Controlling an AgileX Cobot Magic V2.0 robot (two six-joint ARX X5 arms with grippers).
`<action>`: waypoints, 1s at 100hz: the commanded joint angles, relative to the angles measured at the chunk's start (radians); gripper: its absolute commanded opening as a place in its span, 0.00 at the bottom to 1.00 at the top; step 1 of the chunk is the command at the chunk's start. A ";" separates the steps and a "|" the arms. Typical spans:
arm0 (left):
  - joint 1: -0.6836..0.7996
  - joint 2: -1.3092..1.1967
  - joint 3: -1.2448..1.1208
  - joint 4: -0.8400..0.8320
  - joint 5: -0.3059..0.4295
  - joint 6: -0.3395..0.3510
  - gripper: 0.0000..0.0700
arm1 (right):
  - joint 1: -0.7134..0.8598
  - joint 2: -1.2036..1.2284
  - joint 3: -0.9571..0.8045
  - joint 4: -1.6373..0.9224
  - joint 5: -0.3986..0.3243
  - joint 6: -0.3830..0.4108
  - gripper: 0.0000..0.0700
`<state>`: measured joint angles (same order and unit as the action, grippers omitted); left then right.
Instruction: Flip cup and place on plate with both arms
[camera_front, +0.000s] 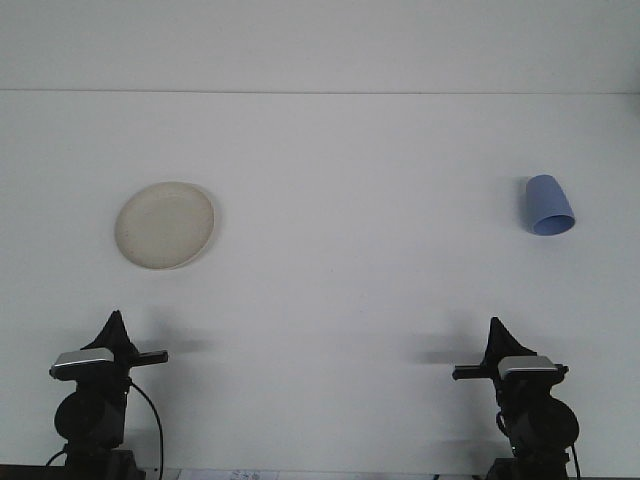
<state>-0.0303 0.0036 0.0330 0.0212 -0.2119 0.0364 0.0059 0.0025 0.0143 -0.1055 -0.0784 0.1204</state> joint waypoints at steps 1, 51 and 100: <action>0.001 -0.001 -0.019 0.010 -0.004 0.006 0.02 | 0.000 -0.001 -0.002 0.009 0.000 0.008 0.01; 0.001 -0.001 -0.019 0.010 -0.004 0.006 0.02 | 0.000 -0.001 -0.002 0.009 0.000 0.008 0.01; 0.001 -0.001 -0.019 0.010 -0.004 0.006 0.02 | 0.000 -0.001 -0.002 0.084 -0.001 0.097 0.01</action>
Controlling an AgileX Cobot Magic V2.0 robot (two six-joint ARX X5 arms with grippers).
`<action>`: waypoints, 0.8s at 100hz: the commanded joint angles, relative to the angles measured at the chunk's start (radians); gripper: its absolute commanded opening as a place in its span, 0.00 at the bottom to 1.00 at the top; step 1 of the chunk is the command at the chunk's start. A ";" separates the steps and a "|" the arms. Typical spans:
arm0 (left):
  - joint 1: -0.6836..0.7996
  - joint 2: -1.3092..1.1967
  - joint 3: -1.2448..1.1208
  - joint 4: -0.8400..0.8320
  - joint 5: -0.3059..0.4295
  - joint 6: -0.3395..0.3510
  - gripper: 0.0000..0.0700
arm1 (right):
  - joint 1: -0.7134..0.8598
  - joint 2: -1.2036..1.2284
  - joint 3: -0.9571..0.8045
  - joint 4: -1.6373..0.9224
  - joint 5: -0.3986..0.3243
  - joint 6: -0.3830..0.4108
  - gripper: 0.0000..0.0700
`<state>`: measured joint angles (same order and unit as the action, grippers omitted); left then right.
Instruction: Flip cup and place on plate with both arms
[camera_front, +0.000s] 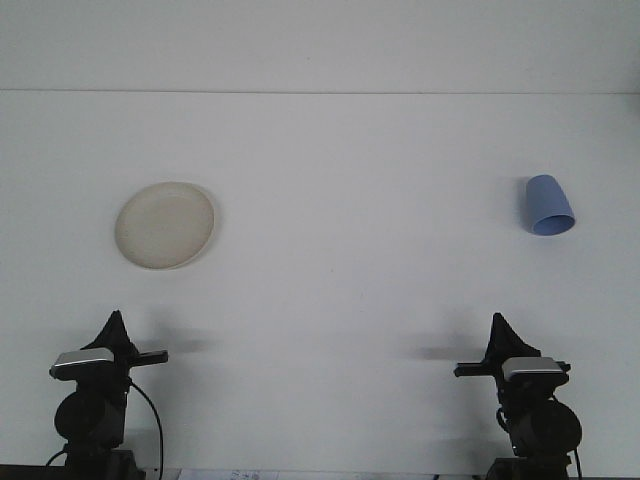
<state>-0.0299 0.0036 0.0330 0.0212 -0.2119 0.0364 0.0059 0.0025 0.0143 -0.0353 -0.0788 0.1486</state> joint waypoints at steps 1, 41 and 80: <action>0.001 -0.001 -0.019 0.010 -0.004 0.006 0.02 | 0.000 -0.001 -0.001 0.014 -0.001 0.072 0.01; 0.001 -0.001 -0.019 0.010 -0.004 0.006 0.02 | 0.000 0.000 0.046 0.144 0.022 0.327 0.00; 0.001 -0.001 -0.019 0.010 -0.004 0.006 0.02 | -0.001 0.447 0.662 -0.187 0.151 -0.043 0.84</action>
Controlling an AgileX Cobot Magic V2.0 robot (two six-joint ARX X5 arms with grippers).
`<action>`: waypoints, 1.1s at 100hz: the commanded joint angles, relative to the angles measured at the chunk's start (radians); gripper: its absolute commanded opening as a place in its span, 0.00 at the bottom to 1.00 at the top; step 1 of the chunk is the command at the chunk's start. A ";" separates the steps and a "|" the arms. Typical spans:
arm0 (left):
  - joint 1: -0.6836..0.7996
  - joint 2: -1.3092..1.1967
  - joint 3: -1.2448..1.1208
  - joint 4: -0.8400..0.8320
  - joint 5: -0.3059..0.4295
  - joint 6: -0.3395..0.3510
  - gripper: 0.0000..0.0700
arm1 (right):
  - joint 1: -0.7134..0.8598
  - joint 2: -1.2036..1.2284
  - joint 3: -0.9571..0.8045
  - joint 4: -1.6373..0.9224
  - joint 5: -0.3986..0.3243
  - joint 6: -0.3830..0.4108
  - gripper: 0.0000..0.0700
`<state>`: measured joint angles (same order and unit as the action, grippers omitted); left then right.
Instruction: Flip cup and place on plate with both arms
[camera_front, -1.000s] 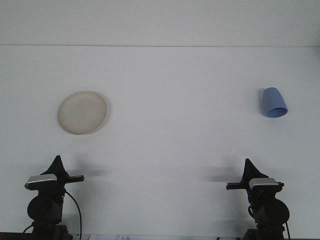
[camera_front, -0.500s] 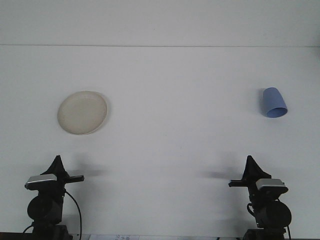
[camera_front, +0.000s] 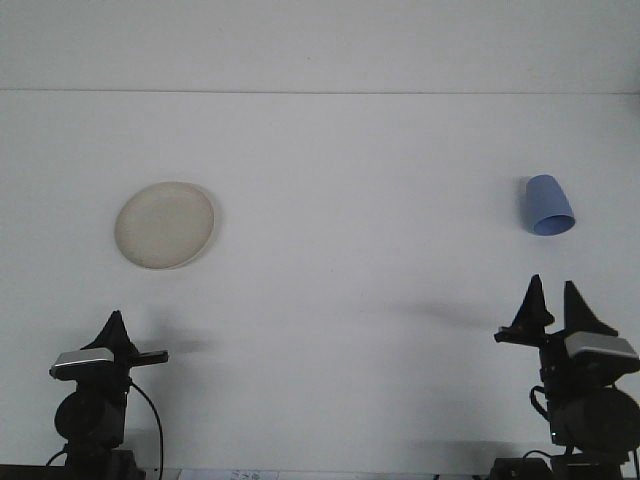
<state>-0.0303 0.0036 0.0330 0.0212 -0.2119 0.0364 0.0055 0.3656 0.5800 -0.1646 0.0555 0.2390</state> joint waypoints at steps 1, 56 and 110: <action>0.001 -0.001 -0.019 0.010 -0.005 0.006 0.02 | 0.000 0.098 0.111 -0.070 0.025 -0.142 0.84; 0.001 -0.001 -0.019 0.010 -0.005 0.007 0.02 | -0.239 0.771 0.265 -0.003 0.089 -0.325 0.83; 0.001 -0.001 -0.019 0.010 -0.004 0.006 0.02 | -0.485 1.176 0.265 0.413 -0.248 -0.378 0.76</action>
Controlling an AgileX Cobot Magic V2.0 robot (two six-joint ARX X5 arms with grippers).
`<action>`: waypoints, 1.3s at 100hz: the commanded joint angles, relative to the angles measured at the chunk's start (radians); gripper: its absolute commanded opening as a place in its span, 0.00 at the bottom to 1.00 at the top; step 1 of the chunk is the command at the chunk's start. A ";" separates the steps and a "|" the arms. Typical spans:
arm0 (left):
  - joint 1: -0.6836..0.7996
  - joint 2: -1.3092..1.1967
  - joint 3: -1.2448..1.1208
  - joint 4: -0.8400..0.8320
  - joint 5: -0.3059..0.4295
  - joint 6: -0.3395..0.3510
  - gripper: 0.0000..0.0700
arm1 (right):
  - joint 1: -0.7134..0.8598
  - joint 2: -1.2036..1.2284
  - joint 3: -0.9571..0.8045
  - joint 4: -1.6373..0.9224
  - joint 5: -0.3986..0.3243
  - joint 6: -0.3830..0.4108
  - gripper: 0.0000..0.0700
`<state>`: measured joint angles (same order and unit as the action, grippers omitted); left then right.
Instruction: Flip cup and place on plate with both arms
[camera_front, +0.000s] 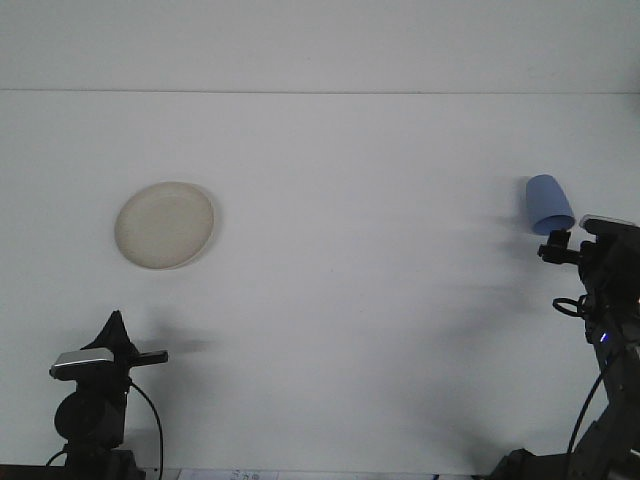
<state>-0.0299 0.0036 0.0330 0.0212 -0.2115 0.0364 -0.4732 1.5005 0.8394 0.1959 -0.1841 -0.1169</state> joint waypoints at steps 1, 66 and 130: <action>0.001 -0.001 -0.019 0.011 -0.005 0.007 0.02 | -0.006 0.048 0.006 0.062 -0.008 -0.023 0.76; 0.001 -0.001 -0.019 0.010 -0.005 0.006 0.02 | -0.038 0.391 0.147 0.334 -0.087 -0.040 0.76; 0.001 -0.001 -0.019 0.010 -0.005 0.006 0.02 | -0.038 0.497 0.267 0.358 -0.213 -0.039 0.02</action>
<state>-0.0299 0.0036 0.0330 0.0212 -0.2119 0.0364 -0.5068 1.9682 1.0893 0.5430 -0.3931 -0.1528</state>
